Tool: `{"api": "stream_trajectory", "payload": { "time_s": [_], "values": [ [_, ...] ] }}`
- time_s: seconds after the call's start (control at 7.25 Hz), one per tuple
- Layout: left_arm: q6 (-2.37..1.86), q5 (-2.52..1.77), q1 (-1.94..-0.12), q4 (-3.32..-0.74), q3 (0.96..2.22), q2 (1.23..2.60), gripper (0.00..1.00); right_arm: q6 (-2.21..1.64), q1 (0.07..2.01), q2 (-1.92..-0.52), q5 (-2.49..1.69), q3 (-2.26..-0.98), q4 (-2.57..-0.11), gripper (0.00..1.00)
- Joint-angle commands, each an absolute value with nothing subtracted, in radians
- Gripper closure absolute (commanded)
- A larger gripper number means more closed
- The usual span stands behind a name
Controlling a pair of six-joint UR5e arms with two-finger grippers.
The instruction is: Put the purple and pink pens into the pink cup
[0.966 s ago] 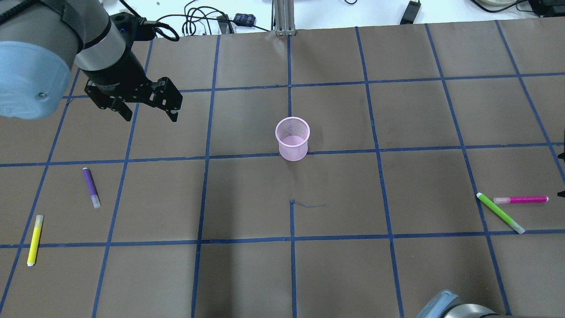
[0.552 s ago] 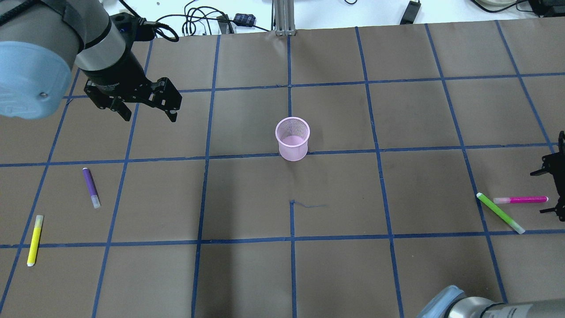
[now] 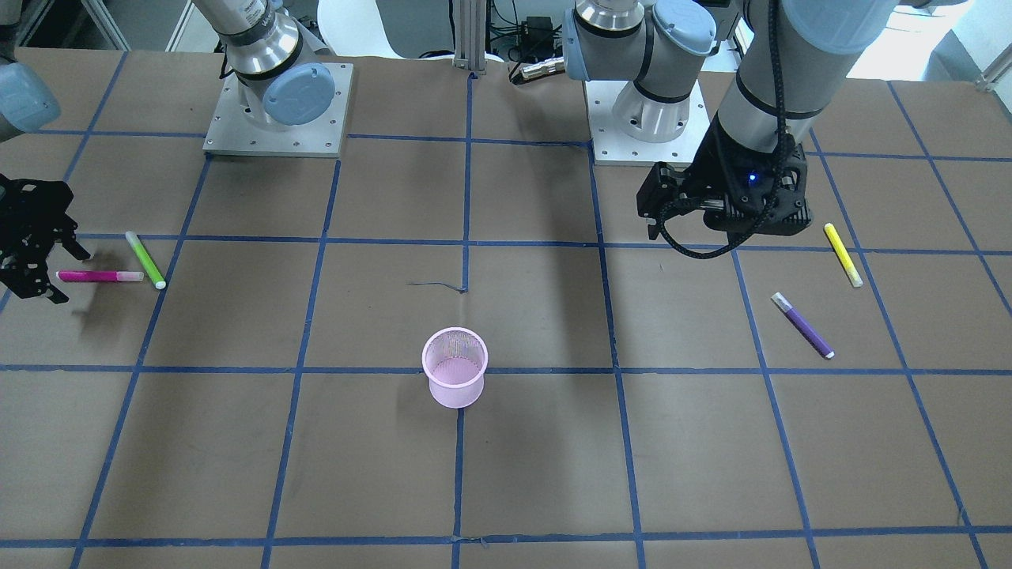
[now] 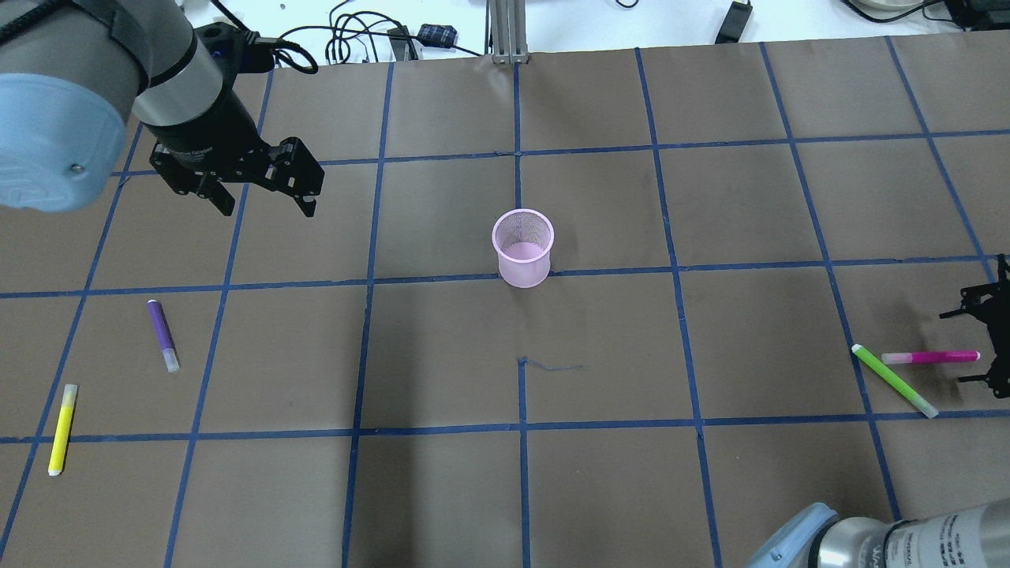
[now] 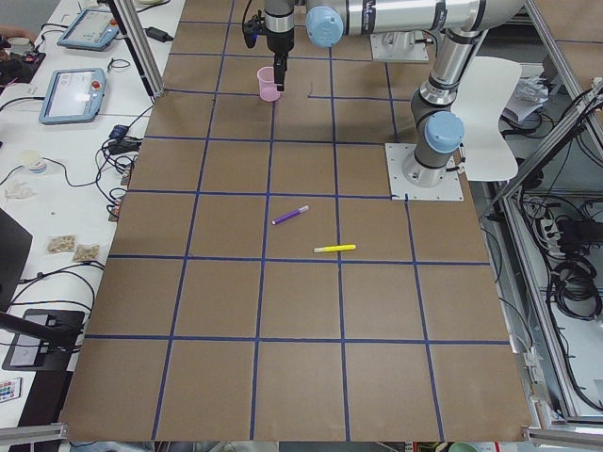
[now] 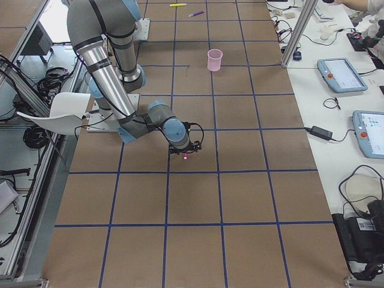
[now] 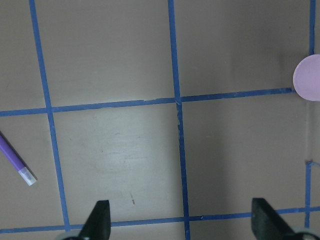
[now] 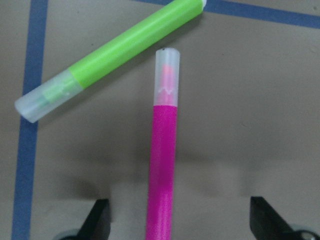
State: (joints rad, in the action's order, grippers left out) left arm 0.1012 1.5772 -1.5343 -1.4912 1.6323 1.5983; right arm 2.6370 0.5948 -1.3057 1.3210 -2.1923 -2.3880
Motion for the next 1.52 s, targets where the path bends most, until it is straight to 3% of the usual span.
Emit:
{"api": "stream_trajectory", "payload": {
  "time_s": [0.0,0.41,0.69,1.38],
  "values": [
    [0.101,1.577,-1.531,-1.490,1.632,1.598,0.00,2.642,0.591,-1.296,1.316,-2.189,-2.391,0.17],
    [0.100,1.551,-1.532,-1.485,1.631,1.592,0.00,2.637,0.591,-1.298,1.318,-2.189,-2.388,0.66],
    [0.101,1.535,-1.531,-1.485,1.635,1.603,0.00,2.634,0.591,-1.302,1.272,-2.189,-2.379,0.78],
    [0.097,1.534,-1.477,-1.485,1.631,1.598,0.00,2.559,0.616,-1.380,1.195,-2.177,-2.376,0.91]
  ]
}}
